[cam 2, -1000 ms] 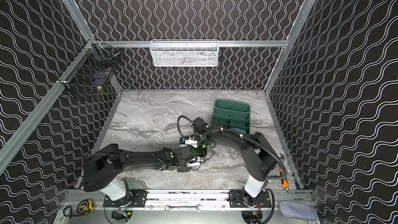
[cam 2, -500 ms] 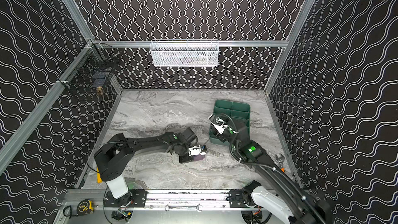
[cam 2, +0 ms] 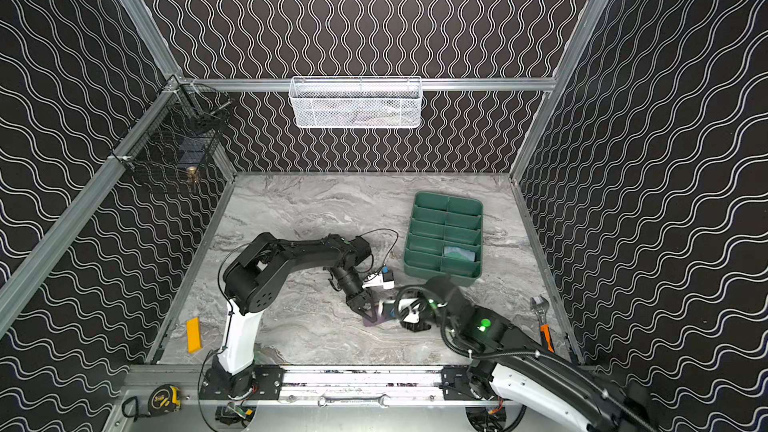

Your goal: Roll the socks

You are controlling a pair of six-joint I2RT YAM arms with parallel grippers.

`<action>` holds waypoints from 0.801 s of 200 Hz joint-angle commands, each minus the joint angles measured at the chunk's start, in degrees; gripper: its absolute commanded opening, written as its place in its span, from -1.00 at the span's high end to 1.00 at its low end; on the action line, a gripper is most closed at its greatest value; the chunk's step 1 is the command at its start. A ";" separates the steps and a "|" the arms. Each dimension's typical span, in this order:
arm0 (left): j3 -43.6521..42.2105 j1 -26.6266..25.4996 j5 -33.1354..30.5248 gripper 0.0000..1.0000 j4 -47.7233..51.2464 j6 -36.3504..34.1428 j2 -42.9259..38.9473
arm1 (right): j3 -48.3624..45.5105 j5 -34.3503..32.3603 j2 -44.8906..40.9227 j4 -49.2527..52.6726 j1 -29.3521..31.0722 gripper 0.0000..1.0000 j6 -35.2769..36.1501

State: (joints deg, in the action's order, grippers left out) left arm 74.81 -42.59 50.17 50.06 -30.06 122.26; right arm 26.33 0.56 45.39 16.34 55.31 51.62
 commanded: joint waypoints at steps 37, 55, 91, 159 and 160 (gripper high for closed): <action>-1.54 -0.06 -33.20 1.00 0.38 3.50 1.31 | -0.52 -4.79 16.78 -10.18 8.47 -0.14 1.70; -1.29 -0.17 -32.91 1.00 0.14 3.34 1.96 | -0.44 -7.58 23.55 -15.37 8.59 -0.11 0.35; -0.79 -1.16 -32.11 1.00 -0.22 2.95 2.90 | 2.77 -10.10 34.76 -17.42 8.59 0.29 -0.76; -2.18 -0.53 -38.37 0.33 -8.69 4.80 -8.56 | 8.46 -2.95 39.02 0.53 9.72 1.00 -5.78; -2.28 -0.50 -38.65 0.32 -8.98 4.82 -8.94 | 8.56 -2.76 39.09 0.80 9.72 1.00 -5.98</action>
State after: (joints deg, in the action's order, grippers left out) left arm 74.39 -43.44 38.63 54.08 -26.94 117.25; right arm 33.52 -10.04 82.63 3.53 64.82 49.74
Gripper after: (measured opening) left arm 0.276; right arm 0.119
